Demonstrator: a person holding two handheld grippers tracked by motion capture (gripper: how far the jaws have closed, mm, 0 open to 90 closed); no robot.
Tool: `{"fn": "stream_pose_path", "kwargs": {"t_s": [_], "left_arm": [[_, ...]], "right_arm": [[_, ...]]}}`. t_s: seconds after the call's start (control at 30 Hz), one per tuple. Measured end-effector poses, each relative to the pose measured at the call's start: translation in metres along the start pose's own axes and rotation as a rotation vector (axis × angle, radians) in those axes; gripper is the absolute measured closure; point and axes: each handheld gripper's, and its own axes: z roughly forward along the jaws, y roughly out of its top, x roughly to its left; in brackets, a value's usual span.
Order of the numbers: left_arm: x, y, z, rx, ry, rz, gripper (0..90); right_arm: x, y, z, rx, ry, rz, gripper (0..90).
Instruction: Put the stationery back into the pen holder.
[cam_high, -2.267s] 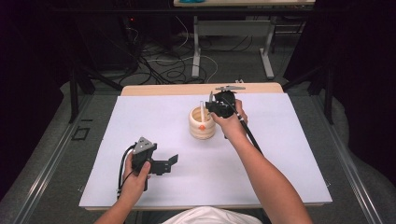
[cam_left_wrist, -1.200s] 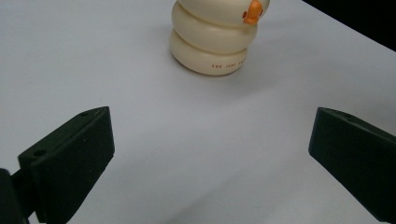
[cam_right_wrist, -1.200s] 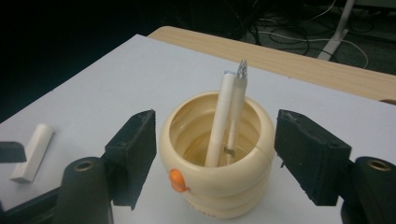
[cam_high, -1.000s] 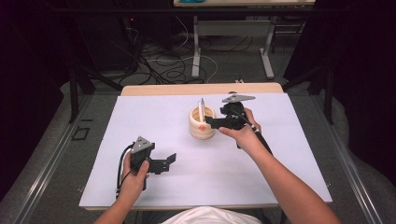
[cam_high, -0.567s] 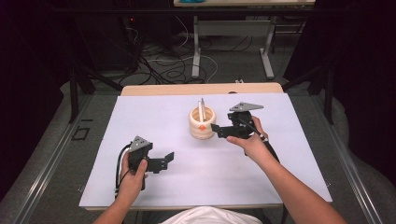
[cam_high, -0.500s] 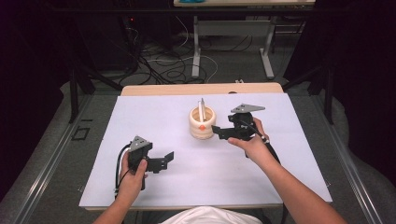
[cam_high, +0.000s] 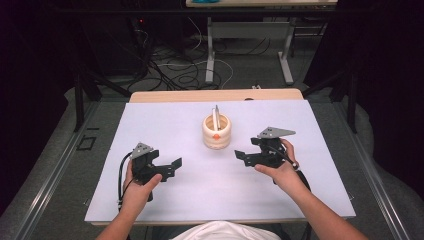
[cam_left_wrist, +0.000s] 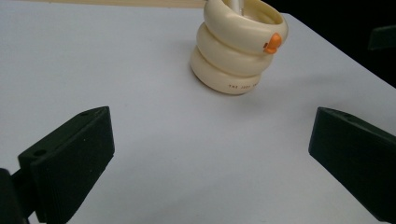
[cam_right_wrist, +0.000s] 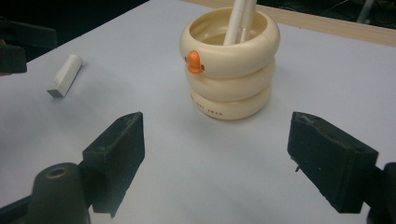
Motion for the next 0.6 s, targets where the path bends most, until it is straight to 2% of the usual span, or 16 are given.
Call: {"fn": "stream_pose_path", "kwargs": {"t_s": [0.03, 0.07, 0.27, 0.47, 0.5, 0.6], "left_arm": [[0.001, 0.001, -0.001, 0.0, 0.004, -0.01, 0.2], [0.002, 0.002, -0.002, 0.0, 0.007, -0.021, 0.2], [0.01, 0.009, -0.01, -0.008, 0.036, -0.059, 0.2], [0.025, 0.012, -0.019, -0.028, 0.052, -0.149, 0.2], [0.028, 0.012, -0.021, -0.026, 0.059, -0.159, 0.2], [0.034, 0.013, -0.025, -0.035, 0.076, -0.181, 2.4]], "right_arm": [[-0.001, -0.002, -0.003, 0.014, 0.001, 0.002, 18.7], [-0.001, -0.005, -0.003, -0.008, -0.006, 0.007, 18.8], [-0.003, -0.016, -0.008, -0.013, -0.014, -0.025, 18.8], [-0.009, -0.026, -0.006, -0.001, -0.016, -0.017, 19.9], [-0.009, -0.027, -0.006, 0.004, -0.023, -0.002, 20.0], [-0.01, -0.029, -0.006, -0.004, -0.019, -0.01, 20.2]]}}
